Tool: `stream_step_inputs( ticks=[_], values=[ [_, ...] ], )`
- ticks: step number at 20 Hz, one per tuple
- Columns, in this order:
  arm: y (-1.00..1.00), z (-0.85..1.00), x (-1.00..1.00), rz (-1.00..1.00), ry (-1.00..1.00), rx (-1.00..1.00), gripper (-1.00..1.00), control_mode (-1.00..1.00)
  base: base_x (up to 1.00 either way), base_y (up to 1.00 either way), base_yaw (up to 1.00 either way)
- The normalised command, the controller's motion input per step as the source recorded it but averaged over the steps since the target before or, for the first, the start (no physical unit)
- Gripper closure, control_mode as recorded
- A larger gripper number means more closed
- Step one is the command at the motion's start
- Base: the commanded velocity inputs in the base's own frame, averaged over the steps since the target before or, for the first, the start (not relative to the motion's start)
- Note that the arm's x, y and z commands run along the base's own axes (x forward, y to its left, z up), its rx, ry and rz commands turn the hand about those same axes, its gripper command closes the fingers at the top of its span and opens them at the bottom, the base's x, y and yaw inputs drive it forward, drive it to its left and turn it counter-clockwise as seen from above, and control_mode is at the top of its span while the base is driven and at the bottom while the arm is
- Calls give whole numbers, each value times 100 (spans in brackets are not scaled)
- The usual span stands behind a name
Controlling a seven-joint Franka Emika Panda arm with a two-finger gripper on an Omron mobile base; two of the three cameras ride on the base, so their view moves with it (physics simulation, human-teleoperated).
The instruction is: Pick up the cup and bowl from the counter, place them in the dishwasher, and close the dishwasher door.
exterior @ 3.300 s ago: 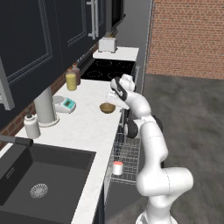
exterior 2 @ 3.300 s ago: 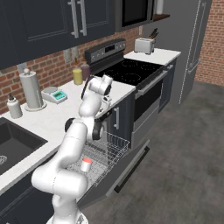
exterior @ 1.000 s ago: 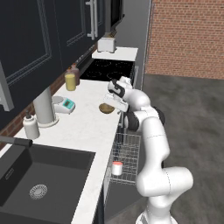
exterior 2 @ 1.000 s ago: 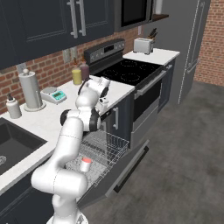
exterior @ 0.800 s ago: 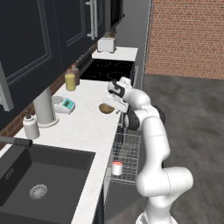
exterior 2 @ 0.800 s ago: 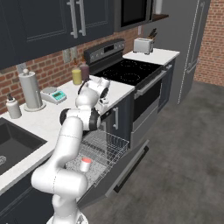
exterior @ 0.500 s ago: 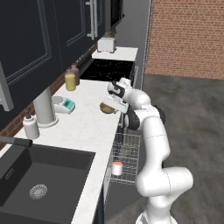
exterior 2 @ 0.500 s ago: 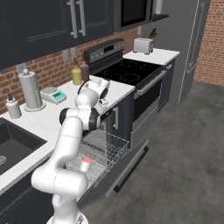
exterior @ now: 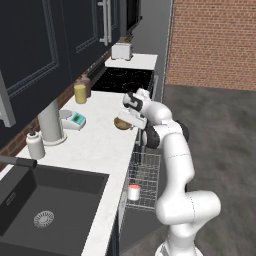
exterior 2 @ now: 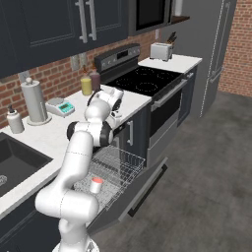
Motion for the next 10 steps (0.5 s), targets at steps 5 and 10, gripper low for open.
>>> stream_step_inputs(
  ticks=[5, 10],
  values=[
    [-4, 29, -58, 0, 0, -1, 100, -100, 0, 0, 0],
    [-29, 42, -100, 3, 0, 0, 100, -100, 0, 0, 0]
  ],
)
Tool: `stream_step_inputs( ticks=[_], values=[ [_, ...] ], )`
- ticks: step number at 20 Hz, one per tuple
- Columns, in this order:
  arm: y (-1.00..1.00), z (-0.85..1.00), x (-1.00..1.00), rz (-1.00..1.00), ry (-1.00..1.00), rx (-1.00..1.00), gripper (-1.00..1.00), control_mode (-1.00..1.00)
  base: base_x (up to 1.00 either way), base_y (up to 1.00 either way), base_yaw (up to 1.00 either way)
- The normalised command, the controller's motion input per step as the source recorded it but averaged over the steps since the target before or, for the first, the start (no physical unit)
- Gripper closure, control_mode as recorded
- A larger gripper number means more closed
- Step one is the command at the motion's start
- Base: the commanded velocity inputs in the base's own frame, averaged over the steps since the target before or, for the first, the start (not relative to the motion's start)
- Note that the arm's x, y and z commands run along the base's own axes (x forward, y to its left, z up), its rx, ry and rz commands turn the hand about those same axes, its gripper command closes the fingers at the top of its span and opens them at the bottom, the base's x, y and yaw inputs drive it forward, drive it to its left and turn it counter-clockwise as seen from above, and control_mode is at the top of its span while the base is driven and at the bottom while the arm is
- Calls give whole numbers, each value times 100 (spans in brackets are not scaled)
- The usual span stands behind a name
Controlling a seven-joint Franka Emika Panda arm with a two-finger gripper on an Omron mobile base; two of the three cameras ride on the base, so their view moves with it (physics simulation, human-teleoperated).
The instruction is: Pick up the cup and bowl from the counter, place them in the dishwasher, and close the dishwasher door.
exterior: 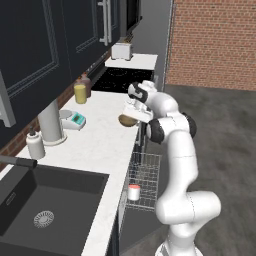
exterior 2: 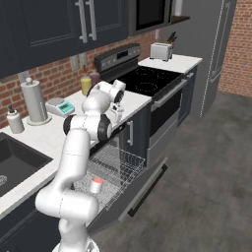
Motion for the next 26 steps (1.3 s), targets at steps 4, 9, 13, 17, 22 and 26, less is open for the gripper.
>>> stream_step_inputs(
  ticks=[4, 9, 13, 17, 22, 26],
  values=[
    [-36, 31, -100, 9, 0, 0, 100, -100, 0, 0, 0],
    [-20, 16, -100, 20, 0, 0, 100, -100, 0, 0, 0],
    [0, 0, -100, 31, -1, -2, 100, -100, 0, 0, 0],
    [0, 1, -100, 38, -6, -2, 100, -100, 0, 0, 0],
    [-24, 0, -90, 47, -10, 6, 100, -100, 0, 0, 0],
    [-51, -8, -33, 42, -21, 25, 100, -100, 0, 0, 0]
  ],
)
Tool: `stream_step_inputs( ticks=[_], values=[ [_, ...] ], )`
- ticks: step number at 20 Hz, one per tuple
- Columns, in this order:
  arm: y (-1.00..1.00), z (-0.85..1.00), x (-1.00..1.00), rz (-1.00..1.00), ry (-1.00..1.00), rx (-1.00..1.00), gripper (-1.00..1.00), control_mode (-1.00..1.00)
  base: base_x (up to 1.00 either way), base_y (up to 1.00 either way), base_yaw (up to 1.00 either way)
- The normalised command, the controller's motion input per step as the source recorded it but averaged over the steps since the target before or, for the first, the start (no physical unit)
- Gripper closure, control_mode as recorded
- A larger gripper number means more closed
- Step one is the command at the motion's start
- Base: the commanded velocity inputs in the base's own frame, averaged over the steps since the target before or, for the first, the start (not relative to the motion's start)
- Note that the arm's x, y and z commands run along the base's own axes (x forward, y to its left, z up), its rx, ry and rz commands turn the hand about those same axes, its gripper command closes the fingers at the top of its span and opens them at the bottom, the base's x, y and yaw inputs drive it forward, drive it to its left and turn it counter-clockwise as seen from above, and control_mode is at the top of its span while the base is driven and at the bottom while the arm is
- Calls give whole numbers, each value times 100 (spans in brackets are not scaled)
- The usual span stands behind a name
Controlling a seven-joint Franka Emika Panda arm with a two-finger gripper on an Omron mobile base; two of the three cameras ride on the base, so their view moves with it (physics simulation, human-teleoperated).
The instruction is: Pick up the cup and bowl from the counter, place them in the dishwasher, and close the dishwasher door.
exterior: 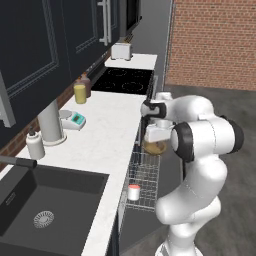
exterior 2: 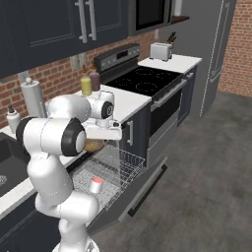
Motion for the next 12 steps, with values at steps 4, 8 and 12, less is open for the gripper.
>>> stream_step_inputs(
  ticks=[4, 8, 12],
  values=[
    [-42, -23, -10, 33, -44, 29, 100, -100, 0, 0, 0],
    [-17, -23, 0, 25, -46, 26, 100, -100, 0, 0, 0],
    [0, -43, 7, 16, -18, 10, 100, -100, 0, 0, 0]
  ],
)
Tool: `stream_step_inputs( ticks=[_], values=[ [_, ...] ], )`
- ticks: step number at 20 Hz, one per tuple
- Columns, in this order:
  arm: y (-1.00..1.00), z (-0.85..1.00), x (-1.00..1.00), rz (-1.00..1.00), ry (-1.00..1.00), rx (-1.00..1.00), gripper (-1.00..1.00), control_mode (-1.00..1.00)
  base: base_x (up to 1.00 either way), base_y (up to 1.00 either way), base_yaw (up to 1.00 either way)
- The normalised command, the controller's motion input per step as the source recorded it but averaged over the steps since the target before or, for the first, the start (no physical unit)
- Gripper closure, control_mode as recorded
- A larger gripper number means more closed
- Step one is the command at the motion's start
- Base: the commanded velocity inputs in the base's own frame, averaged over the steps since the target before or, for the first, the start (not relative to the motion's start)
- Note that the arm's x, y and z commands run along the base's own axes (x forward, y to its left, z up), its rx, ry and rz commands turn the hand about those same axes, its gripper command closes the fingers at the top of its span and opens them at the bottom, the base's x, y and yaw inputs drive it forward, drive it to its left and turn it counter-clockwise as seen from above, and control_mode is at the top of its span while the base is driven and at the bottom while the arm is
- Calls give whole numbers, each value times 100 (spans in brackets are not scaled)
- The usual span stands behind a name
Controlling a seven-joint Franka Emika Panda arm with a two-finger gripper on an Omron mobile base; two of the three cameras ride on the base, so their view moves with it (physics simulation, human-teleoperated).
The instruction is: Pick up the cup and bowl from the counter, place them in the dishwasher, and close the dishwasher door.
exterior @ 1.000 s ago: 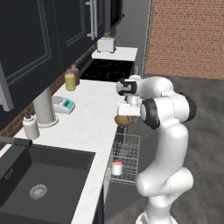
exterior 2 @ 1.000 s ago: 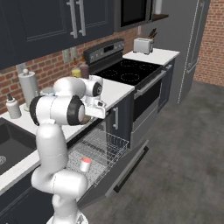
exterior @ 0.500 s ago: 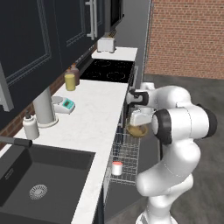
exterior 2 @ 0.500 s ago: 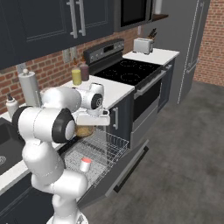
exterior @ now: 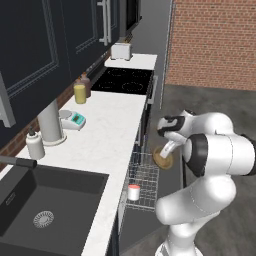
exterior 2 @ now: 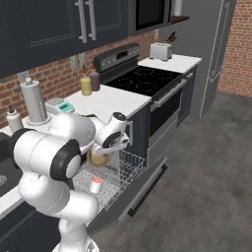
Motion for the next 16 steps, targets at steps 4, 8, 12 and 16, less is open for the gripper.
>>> stream_step_inputs(
  ticks=[4, 8, 12, 16],
  values=[
    [0, -48, 15, 18, -12, 5, 100, -100, 0, 0, 0],
    [5, -32, 31, 10, -6, 5, 100, -100, 0, 0, 0],
    [0, -33, 53, 0, 0, 8, 100, -100, 0, 0, 0],
    [0, -45, 73, 0, 0, 12, 100, -100, 0, 0, 0]
  ],
)
